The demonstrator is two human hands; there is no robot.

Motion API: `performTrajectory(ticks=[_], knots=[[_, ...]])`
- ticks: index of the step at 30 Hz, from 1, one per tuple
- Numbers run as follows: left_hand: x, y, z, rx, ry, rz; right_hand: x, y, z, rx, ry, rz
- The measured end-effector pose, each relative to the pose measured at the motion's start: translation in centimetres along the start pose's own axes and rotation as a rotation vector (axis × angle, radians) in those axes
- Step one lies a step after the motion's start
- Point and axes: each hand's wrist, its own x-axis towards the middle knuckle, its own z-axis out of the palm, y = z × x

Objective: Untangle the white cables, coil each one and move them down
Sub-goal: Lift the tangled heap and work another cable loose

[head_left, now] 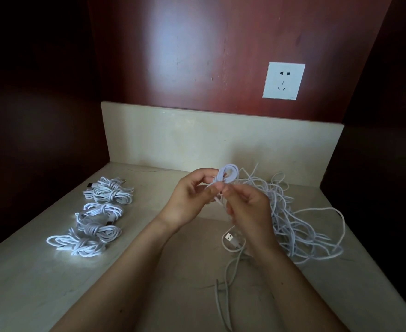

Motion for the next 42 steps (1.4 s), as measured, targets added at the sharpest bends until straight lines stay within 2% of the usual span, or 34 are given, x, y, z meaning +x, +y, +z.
performTrajectory(ticks=[3,6,10,17,25,30,35,42], knots=[[-0.1,-0.1,0.4,-0.01,0.095,-0.05,0.1,-0.2,-0.2,0.154,0.061,0.006],[-0.2,-0.2,0.6,-0.081,0.126,-0.101,0.1,-0.3,-0.2,0.249,0.013,0.005],[0.0,-0.2,-0.1,-0.127,0.158,-0.124,0.3,-0.2,0.1,0.229,-0.085,-0.033],[0.0,-0.2,0.0,-0.175,0.127,-0.181,0.5,0.3,-0.1,0.119,-0.067,-0.136],[0.1,-0.6,0.5,-0.025,0.158,-0.094,0.7,0.7,-0.5,0.054,-0.01,-0.112],[-0.2,-0.7,0.7,0.059,0.088,0.015,1.0,0.5,-0.9,0.157,-0.006,0.039],[-0.4,-0.7,1.0,0.149,0.038,0.151,1.2,0.3,-1.3,0.128,-0.069,0.029],[-0.3,-1.2,0.6,0.189,-0.062,0.152,0.9,0.2,-1.2,0.154,-0.025,0.052]])
